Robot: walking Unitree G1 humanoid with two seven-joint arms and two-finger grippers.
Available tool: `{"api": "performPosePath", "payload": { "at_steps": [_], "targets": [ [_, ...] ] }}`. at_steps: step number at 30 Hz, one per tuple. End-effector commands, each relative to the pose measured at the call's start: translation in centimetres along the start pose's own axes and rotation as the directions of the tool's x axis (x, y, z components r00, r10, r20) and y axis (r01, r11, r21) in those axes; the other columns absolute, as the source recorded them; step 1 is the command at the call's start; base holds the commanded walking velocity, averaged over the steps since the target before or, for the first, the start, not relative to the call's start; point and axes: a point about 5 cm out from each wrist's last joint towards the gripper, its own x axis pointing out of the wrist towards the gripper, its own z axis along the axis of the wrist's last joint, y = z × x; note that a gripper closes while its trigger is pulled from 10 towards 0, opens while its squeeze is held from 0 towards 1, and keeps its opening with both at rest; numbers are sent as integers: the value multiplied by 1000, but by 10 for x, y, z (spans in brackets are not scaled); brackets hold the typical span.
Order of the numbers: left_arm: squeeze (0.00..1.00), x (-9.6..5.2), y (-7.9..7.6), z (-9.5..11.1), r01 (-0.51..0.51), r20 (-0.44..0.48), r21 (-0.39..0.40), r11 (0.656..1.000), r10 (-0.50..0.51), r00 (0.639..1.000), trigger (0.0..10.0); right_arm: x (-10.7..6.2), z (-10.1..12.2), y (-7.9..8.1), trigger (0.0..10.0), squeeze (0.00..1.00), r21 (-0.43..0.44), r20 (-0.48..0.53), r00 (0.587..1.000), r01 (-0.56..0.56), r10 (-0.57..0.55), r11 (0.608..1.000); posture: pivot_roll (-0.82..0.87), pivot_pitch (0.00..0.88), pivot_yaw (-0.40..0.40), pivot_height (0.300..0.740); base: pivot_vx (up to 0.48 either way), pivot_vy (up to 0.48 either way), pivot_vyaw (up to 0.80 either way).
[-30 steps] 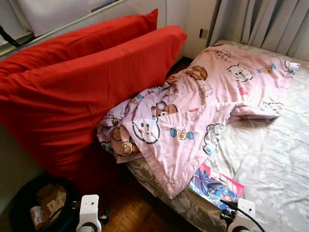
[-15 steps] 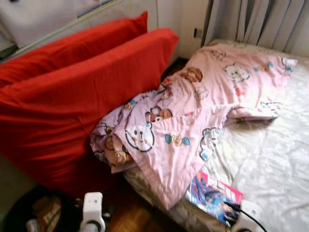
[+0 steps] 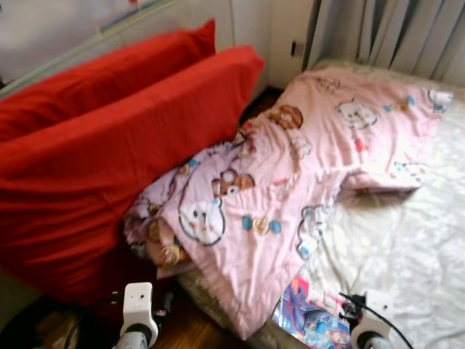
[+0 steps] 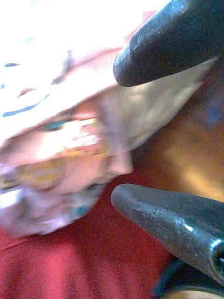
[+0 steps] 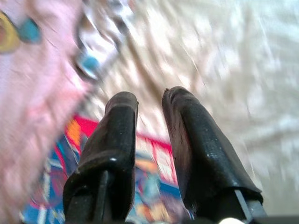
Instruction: Clean up the room
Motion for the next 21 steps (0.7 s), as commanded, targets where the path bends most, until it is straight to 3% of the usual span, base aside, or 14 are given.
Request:
{"api": "performPosePath", "payload": {
  "at_steps": [1,7,11,18,21],
  "targets": [
    [0,-6,14,5,-59,56,-12,998,60,997,10000,-1,-1,8,10000,0,6,28,999,-36,36,999,-88,128,20,740,0,0,0],
    [0,-9,12,27,-68,192,-23,997,71,979,10000,2,21,16,10000,0,-24,166,982,-90,92,996,-95,116,11,740,0,0,0],
    [0,-15,8,35,-65,236,-37,997,72,969,10000,1,27,20,10000,0,-38,223,968,-112,117,993,-100,106,8,740,0,0,0],
    [0,-15,5,41,-37,250,-2,999,36,967,10000,0,27,33,10000,0,-70,230,963,-131,143,989,-97,94,11,740,0,0,0],
    [0,-12,8,46,-46,266,-3,999,46,963,10000,0,29,37,10000,0,-69,238,960,-137,149,988,-97,102,13,720,0,0,0]
  ]
}}
